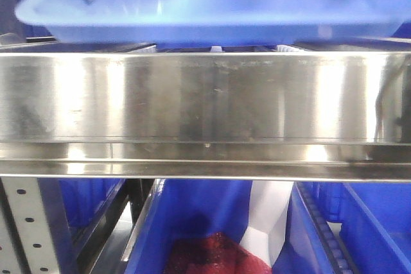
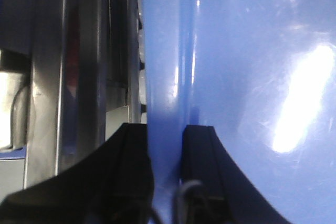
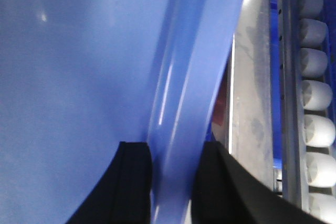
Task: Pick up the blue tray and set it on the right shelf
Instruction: 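Push the tray forward over the shelf and lower it onto the shelf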
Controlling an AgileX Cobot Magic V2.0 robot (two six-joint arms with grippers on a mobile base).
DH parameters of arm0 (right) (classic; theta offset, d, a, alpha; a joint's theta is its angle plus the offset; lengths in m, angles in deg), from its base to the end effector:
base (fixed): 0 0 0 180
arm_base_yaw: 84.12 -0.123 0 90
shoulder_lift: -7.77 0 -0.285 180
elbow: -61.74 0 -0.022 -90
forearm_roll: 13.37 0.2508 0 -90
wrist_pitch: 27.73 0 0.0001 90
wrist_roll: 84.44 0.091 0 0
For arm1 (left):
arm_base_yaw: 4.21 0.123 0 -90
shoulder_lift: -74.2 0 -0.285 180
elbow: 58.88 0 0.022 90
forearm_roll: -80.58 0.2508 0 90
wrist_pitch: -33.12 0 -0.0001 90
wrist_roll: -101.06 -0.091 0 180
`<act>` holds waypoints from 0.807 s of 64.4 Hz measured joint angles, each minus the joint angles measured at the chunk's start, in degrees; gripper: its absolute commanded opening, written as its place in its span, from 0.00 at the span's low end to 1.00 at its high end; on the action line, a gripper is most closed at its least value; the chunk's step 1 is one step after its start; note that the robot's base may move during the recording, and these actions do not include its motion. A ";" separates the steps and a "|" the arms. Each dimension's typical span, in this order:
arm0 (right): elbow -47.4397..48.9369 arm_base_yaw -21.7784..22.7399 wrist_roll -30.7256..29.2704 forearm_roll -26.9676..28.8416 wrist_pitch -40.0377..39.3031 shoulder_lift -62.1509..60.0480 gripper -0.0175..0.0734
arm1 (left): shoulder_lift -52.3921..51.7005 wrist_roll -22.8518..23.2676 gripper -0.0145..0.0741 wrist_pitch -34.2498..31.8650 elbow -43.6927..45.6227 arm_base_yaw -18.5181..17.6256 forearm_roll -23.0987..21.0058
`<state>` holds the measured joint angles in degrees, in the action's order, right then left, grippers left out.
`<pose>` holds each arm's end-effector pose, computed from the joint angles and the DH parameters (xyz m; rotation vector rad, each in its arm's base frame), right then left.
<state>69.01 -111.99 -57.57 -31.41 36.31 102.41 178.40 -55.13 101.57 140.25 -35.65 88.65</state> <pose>0.2911 0.1252 0.3646 -0.1070 2.5560 -0.0648 0.3119 -0.1768 0.3621 0.2052 2.6571 -0.1214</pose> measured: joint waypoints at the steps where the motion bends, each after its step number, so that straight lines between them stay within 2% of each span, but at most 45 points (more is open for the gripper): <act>1: 0.00 0.00 0.00 -0.15 0.01 0.25 0.25 | 0.13 0.13 0.11 0.00 0.00 0.00 0.10; 7: 0.00 0.00 0.18 -0.52 -0.21 1.44 0.27 | 0.77 0.13 0.13 -0.23 0.00 0.09 0.29; 11: 0.00 0.00 0.18 -0.52 -0.21 1.78 0.32 | 1.14 0.13 0.19 -0.23 0.00 0.09 0.43; 17: 0.00 0.00 0.18 -0.63 -0.24 1.97 0.49 | 1.71 -0.22 0.37 -0.23 0.00 0.09 0.81; 25: 0.00 0.00 -0.70 -0.93 -1.35 1.97 0.80 | 2.55 -1.22 0.63 -0.56 0.00 0.09 1.13; 29: 0.00 -0.11 -1.06 -0.81 -1.88 2.06 0.91 | 2.53 -1.44 0.72 -1.09 0.00 -0.03 0.31; 34: 0.00 0.00 -1.18 -0.71 -2.43 2.06 0.88 | 2.53 -1.66 0.79 -1.21 0.09 -0.14 -0.43; 52: 0.00 1.51 -1.26 -0.68 -2.18 1.66 0.86 | 1.73 -1.66 0.78 -1.96 0.22 -0.40 -0.76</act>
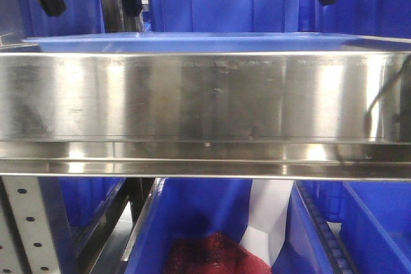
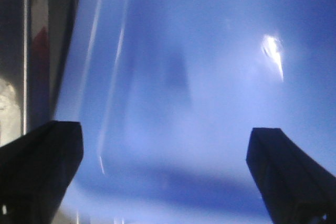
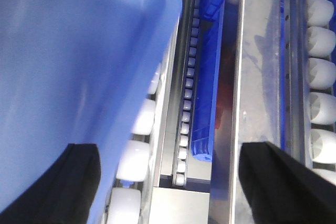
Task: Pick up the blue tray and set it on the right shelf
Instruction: 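Push the tray forward over the shelf and lower it onto the shelf, then open both grippers and release the tray on the shelf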
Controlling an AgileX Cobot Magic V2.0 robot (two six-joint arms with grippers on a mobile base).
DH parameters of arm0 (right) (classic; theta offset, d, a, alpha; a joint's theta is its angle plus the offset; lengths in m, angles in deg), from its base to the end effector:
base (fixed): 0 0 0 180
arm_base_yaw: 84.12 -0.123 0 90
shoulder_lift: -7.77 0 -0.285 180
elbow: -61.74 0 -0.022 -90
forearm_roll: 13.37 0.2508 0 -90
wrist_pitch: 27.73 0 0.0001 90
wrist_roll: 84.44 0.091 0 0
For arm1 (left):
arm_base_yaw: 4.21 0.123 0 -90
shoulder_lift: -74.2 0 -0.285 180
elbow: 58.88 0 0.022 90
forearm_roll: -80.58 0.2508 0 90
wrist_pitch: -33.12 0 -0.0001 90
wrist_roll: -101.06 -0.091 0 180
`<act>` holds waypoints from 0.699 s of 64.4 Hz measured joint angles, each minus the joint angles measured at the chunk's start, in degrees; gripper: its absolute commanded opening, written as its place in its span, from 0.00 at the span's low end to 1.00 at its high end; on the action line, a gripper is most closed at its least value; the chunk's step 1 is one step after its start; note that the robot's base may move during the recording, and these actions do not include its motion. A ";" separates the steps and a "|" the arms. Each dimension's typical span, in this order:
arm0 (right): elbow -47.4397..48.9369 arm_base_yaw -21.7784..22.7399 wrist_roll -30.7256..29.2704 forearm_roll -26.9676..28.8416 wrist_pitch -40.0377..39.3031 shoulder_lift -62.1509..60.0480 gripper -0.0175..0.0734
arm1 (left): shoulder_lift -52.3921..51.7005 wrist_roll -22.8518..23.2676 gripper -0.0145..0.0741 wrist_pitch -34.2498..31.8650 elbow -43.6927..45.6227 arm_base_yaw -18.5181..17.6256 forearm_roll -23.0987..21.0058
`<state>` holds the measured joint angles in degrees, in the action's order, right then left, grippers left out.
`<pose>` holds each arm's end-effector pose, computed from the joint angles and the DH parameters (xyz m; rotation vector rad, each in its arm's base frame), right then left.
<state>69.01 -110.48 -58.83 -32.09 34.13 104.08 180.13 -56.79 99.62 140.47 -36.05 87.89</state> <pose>0.3034 0.1216 0.3572 -0.1185 2.5445 -0.0893 0.3185 -0.1853 0.3535 0.2553 2.6504 -0.1358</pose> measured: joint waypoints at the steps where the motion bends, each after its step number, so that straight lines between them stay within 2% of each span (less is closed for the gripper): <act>1: 0.00 0.00 0.00 0.00 0.00 -0.22 0.86 | -0.17 0.00 0.78 -0.01 0.00 0.00 0.00; 6: 0.00 0.00 0.00 0.00 0.10 -1.45 0.79 | -1.54 0.00 0.73 -0.15 0.00 0.00 0.20; 13: -0.20 -0.25 -0.16 0.10 0.14 -5.48 0.59 | -5.24 -0.45 0.61 -0.15 0.00 -0.90 0.65; 16: -0.82 -0.34 -0.79 0.10 0.14 -8.09 0.45 | -7.78 -1.23 0.51 -0.25 0.00 -2.14 1.05; 23: -3.26 -0.51 -1.62 0.23 -0.67 -13.85 0.25 | -13.81 -2.00 0.31 -1.20 -1.30 -6.49 3.04; 30: -8.23 -0.51 -1.94 0.23 -1.58 -21.60 0.25 | -21.08 -2.12 0.10 -3.85 -6.36 -11.68 5.27; 45: -25.85 -0.51 -5.46 2.31 -8.38 -42.88 0.25 | -38.46 -2.34 0.11 -13.61 -24.39 -19.09 6.09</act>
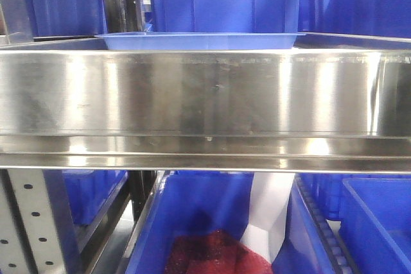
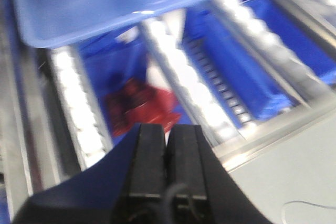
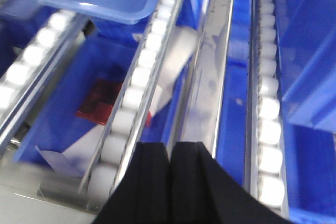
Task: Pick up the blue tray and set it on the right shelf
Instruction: 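Open both grippers and release the tray on the shelf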
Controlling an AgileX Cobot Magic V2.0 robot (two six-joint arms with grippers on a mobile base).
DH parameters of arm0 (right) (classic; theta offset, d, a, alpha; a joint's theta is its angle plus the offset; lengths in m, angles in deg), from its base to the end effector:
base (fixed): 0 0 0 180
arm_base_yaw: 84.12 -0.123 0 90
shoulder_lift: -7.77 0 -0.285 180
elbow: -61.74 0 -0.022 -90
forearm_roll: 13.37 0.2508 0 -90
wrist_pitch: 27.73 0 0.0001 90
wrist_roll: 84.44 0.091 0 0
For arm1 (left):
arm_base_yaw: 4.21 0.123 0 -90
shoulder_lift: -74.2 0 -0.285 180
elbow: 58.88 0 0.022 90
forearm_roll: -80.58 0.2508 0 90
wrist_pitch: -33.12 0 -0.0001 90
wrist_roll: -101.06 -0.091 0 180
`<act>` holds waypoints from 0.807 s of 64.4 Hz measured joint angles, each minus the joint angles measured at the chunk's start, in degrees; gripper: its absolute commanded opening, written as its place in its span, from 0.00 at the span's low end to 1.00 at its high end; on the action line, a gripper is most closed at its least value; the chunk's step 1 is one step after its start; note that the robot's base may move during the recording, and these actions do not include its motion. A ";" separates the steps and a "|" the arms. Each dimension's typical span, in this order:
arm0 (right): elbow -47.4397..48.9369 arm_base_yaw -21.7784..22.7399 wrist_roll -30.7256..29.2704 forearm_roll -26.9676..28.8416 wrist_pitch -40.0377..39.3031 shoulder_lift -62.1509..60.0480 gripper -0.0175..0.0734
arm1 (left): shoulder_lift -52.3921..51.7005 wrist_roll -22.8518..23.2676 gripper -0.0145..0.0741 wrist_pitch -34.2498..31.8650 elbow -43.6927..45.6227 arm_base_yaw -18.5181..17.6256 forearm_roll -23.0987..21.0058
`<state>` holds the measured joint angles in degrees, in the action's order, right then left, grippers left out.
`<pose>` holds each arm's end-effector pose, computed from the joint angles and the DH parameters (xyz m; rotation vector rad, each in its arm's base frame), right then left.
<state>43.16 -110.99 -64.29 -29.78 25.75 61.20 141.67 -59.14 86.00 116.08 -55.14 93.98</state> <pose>0.1298 0.0426 0.4002 -0.1824 2.1474 0.1265 0.1372 -0.1423 0.4317 0.6363 2.1001 -0.4225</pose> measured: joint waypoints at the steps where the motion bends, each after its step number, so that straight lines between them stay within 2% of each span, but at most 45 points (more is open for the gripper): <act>1: -1.10 0.00 -0.14 0.10 -0.48 -1.23 0.25 | -0.96 0.00 0.11 -0.67 -1.13 -0.22 0.00; 15: -19.81 0.00 -1.85 0.34 -9.56 -22.63 0.25 | -17.33 0.00 0.11 -16.46 -22.90 -1.91 -0.44; 27: -31.63 0.00 -2.09 0.34 -16.81 -36.39 0.25 | -26.16 0.00 0.11 -26.71 -36.21 -1.91 -0.09; 39: -35.38 0.00 -2.09 0.34 -22.27 -40.22 0.25 | -28.10 0.00 0.11 -29.26 -40.19 -1.91 -0.09; 52: -35.50 0.00 -2.09 0.34 -23.19 -40.26 0.25 | -28.10 0.00 0.11 -30.14 -40.32 -1.91 -0.09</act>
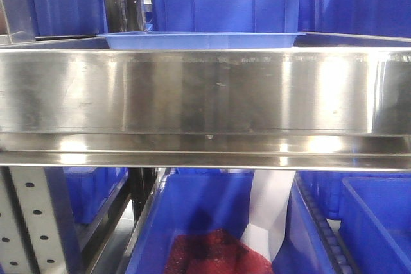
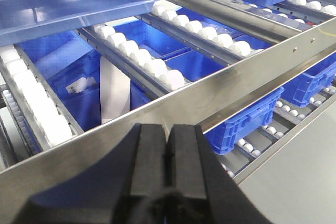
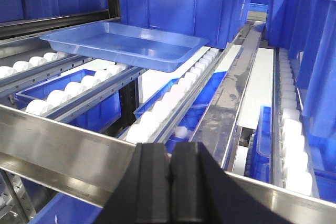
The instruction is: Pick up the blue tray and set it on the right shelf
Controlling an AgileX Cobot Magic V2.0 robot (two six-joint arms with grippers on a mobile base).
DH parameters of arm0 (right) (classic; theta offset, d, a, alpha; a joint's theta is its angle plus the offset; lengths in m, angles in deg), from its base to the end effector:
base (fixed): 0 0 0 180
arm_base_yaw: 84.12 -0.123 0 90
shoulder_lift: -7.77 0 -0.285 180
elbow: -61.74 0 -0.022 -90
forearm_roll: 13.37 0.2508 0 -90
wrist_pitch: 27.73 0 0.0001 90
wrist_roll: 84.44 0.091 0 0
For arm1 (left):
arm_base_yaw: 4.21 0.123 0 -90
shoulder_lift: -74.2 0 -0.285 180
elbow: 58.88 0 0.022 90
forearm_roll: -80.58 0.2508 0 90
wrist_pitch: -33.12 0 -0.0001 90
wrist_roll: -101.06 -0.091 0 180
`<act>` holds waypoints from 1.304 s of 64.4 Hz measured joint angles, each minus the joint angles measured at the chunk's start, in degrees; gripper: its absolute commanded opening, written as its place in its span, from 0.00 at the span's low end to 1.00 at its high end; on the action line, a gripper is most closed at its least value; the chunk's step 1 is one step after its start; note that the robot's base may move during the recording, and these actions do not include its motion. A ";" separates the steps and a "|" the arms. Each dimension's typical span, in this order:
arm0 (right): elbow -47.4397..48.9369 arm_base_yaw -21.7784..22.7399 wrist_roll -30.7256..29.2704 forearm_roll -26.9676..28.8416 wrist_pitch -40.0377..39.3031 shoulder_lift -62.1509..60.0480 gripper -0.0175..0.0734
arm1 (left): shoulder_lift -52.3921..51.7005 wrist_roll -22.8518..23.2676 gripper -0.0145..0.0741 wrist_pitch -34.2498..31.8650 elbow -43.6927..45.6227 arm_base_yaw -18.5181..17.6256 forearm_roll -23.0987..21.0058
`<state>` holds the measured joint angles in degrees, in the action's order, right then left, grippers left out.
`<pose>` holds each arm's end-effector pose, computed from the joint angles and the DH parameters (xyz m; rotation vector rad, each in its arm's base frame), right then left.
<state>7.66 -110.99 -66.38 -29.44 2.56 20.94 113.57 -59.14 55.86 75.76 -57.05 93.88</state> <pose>0.0368 0.0044 0.2948 -0.2300 1.6766 0.2878 0.0754 -0.0860 0.3223 0.6795 1.7908 -0.6392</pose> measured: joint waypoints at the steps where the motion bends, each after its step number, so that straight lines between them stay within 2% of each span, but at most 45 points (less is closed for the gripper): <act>1: 0.00 0.00 0.00 0.00 0.00 0.00 0.25 | 0.00 0.00 0.11 0.00 0.00 0.00 0.00; 19: 0.00 0.00 0.00 0.00 0.00 0.00 0.25 | 0.00 0.00 0.11 -0.26 -0.20 0.00 0.00; 23: 0.00 0.00 0.00 0.00 0.00 0.00 0.25 | 0.00 -0.26 0.11 0.24 -0.24 0.00 -1.97; 27: 0.00 0.00 0.00 0.00 0.00 0.00 0.25 | -0.37 -3.95 0.11 1.86 -0.24 0.33 -6.31; 30: 0.00 0.00 0.00 0.00 0.00 0.00 0.25 | -1.00 -9.88 0.11 3.39 -0.37 1.46 -10.22; 36: 0.00 0.00 0.00 0.00 -0.03 0.00 0.25 | -3.09 -20.49 0.11 4.55 -0.51 6.11 -16.00; 42: 0.00 0.00 0.00 0.00 -0.13 0.00 0.25 | -6.50 -25.69 0.11 3.09 -2.03 12.60 -18.10; 45: 0.00 0.00 0.00 0.00 -0.13 0.00 0.25 | -9.36 -27.38 0.11 1.38 -3.78 17.35 -18.62; 57: 0.00 0.00 0.00 0.00 -0.16 0.00 0.25 | -20.90 -28.92 0.11 -5.01 -14.27 31.92 -19.74; 64: 0.00 0.00 0.00 0.00 -0.25 0.00 0.25 | -28.05 -29.05 0.11 -8.61 -21.44 38.49 -20.58; 74: 0.00 0.00 0.00 0.00 -0.39 0.00 0.25 | -32.01 -28.95 0.11 -16.33 -31.78 45.22 -20.93; 84: -0.01 0.00 0.00 0.00 -0.39 0.00 0.25 | -32.17 -26.24 0.11 -21.66 -33.43 49.30 -21.05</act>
<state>7.65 -110.99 -66.38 -29.44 2.17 20.94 81.40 -85.38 34.21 42.33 -7.75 72.84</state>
